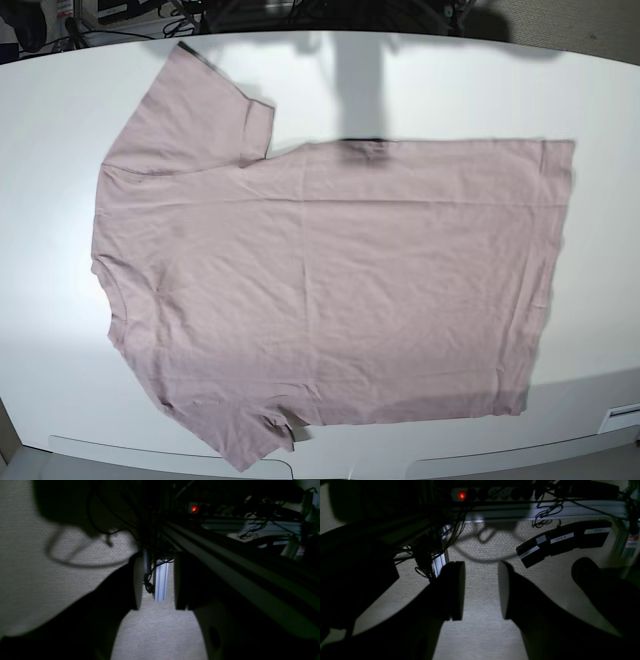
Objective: Fold the T-shirt properly
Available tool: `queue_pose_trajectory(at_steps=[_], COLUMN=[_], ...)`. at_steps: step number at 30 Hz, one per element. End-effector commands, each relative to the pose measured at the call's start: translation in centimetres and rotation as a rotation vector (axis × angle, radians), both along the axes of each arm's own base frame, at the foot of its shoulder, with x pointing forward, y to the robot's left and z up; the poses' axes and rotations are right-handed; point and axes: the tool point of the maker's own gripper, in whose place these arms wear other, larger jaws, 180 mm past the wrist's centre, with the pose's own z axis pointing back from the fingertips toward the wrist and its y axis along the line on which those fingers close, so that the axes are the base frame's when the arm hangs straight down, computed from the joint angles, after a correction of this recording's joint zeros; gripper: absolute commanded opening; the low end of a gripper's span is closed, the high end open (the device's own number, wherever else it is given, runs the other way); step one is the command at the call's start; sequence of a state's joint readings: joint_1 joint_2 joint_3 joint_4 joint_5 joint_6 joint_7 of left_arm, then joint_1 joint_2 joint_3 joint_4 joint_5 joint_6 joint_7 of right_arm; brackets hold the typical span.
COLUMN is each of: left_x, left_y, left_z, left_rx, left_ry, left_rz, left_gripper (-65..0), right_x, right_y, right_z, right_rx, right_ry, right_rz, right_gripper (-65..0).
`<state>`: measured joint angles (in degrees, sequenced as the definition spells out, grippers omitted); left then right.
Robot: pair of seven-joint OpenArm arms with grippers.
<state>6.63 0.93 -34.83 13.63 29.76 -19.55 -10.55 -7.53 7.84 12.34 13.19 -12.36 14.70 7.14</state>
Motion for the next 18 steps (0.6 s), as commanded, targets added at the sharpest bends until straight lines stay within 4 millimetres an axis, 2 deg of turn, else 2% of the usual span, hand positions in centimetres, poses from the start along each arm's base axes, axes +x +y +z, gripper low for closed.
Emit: queue_pose_trajectory(at_steps=[1,7,13,18], left_x=[0.3,-0.3,-1.3,-2.7], left_y=[0.5,1.9,1.8,1.7], left_z=[0.1,0.4,0.6,0.6], left_rx=[0.004,0.032,0.032,0.03], left_ry=[-0.02,-0.061,-0.076,-0.056], left_rz=[0.004,0.016,0.025,-0.03], left_gripper=[-44.8,-44.8,-44.8,-44.8], right_x=[0.1,-0.5,-2.1,-3.0], right_y=[-0.8,-1.4,-1.4,-2.6], right_z=[0.1,0.4,0.6,1.2], right_rx=[-0.009,-0.004,-0.002,-0.022], right_ry=[-0.009,-0.033,-0.042,-0.07], right_rz=[0.024,0.05,0.052,0.066], right_gripper=[-42.1,-42.1,-42.1,-42.1])
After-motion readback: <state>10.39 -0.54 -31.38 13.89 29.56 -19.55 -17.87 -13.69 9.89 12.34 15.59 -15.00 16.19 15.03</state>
